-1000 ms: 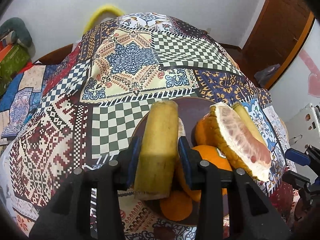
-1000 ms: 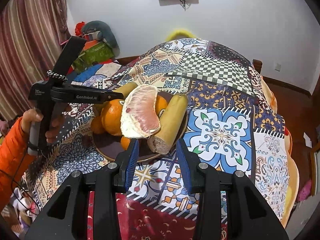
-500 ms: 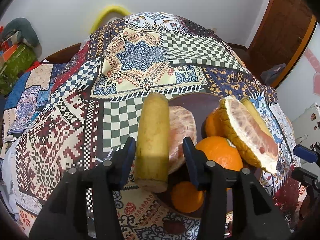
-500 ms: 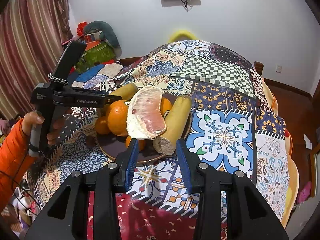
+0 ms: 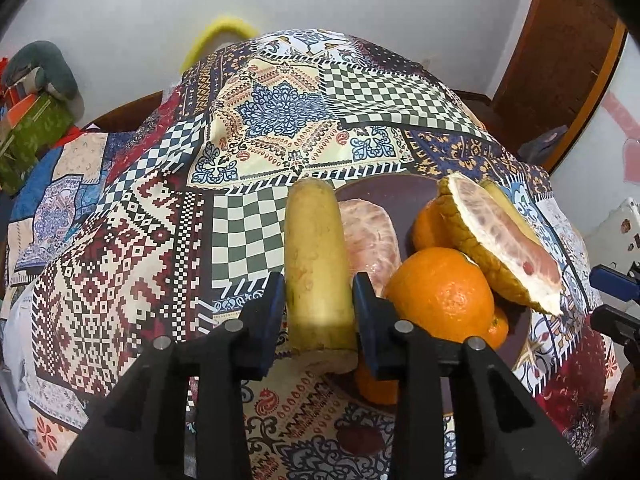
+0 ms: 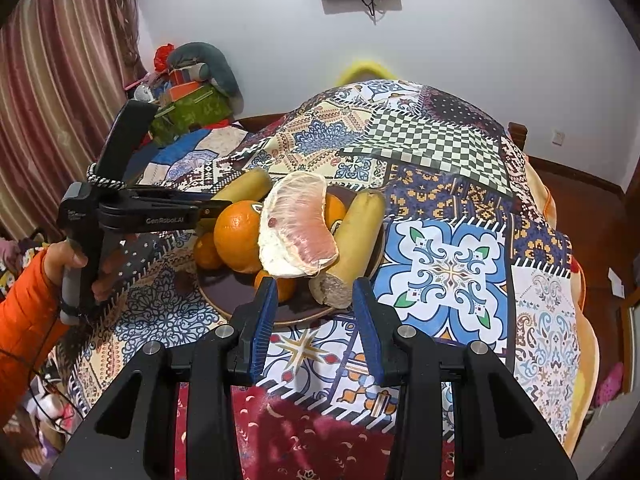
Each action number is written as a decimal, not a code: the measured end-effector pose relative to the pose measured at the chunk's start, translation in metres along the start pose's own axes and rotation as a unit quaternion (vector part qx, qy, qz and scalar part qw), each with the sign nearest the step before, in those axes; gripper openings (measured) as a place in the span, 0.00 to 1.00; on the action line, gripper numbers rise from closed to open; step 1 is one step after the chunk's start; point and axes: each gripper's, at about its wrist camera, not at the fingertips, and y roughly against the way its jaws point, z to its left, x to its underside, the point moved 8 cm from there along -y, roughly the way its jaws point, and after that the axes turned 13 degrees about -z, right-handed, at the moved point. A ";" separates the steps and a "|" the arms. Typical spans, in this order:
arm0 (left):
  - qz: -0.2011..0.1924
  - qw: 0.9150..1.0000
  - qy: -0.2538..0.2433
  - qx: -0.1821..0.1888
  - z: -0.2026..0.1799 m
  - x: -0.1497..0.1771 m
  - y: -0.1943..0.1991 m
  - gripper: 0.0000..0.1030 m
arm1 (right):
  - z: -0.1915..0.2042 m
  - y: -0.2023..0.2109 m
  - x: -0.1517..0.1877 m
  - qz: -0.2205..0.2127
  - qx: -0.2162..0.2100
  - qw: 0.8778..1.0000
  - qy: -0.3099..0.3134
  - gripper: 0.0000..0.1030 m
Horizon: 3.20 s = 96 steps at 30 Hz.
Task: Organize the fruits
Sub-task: 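Lower the yellow corn cob onto the plate with the left tool and open, then grasp a dark red date on the quilt with each tool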
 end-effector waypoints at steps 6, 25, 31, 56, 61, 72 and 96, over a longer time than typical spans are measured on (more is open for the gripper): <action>0.009 0.999 -0.034 -0.013 -0.006 0.007 -0.002 0.35 | 0.001 -0.003 0.002 0.003 -0.002 1.000 0.000 0.35; -0.031 0.998 -0.026 -0.047 -0.006 0.009 0.061 0.47 | 0.017 0.015 -0.006 -0.012 0.002 1.000 0.012 0.35; -0.065 0.996 -0.012 -0.052 -0.012 0.010 0.104 0.53 | 0.029 0.022 -0.009 -0.018 0.007 1.000 0.021 0.35; -0.040 0.997 0.031 -0.053 -0.002 0.094 0.131 0.61 | 0.073 -0.027 0.060 0.090 -0.003 0.995 0.049 0.35; -0.033 0.998 0.033 -0.046 -0.005 0.099 0.121 0.61 | 0.082 -0.033 0.068 0.100 -0.017 0.993 0.054 0.35; -0.021 0.999 0.036 -0.030 -0.014 0.095 0.101 0.49 | 0.091 -0.039 0.070 0.103 -0.036 0.992 0.061 0.25; 0.013 1.000 0.017 -0.013 -0.025 0.082 0.049 0.31 | 0.064 -0.021 0.041 0.061 -0.018 0.998 0.028 0.18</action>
